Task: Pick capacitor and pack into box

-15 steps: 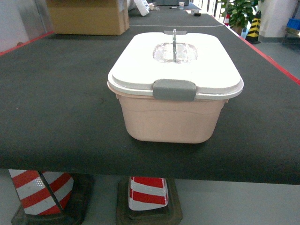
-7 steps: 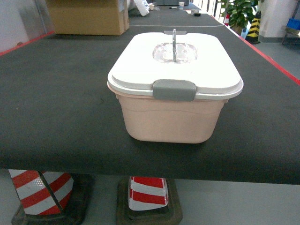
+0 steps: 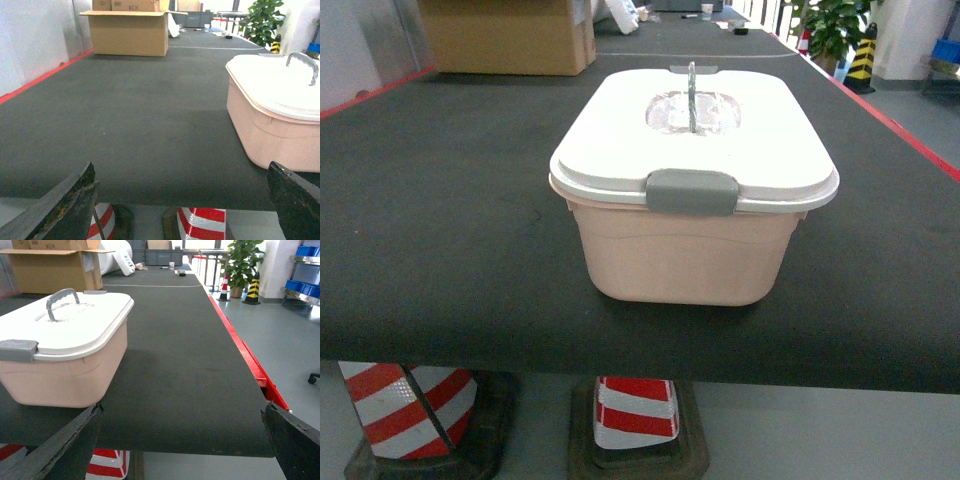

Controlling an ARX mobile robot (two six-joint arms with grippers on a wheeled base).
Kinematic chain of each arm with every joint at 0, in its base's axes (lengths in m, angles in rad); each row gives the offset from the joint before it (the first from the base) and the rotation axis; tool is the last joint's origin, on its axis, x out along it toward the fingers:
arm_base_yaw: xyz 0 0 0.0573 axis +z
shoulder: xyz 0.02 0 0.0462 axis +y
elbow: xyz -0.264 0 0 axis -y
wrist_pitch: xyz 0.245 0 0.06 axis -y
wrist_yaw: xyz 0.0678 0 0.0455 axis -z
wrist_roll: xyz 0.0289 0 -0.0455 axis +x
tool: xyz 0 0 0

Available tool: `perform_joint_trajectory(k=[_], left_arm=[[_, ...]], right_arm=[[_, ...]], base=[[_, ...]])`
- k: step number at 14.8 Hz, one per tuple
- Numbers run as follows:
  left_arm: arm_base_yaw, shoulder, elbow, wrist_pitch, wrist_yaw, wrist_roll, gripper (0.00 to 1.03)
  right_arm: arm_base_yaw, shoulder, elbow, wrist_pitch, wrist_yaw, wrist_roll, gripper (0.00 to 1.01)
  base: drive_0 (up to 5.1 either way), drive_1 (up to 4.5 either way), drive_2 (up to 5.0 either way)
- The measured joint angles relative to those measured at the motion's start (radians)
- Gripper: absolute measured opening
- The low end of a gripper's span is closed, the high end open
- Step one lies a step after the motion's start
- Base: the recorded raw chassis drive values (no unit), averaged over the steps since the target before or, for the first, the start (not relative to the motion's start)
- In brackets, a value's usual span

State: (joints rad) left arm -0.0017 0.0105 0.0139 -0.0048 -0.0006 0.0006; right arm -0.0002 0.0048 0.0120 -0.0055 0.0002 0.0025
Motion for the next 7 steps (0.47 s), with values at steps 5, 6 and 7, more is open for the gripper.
perform_joint_trajectory(k=[5, 6, 7], left_arm=[[0.000, 0.000, 0.000, 0.000, 0.000, 0.000, 0.98], [0.000, 0.000, 0.000, 0.000, 0.000, 0.000, 0.98], [0.000, 0.000, 0.000, 0.000, 0.000, 0.000, 0.98]], right_arm=[[0.000, 0.000, 0.000, 0.000, 0.000, 0.000, 0.98], [0.000, 0.000, 0.000, 0.000, 0.000, 0.000, 0.98], [0.000, 0.000, 0.000, 0.000, 0.000, 0.000, 0.98]], base=[[0.0, 0.00, 0.0], [0.0, 0.00, 0.0], [0.0, 0.00, 0.0]])
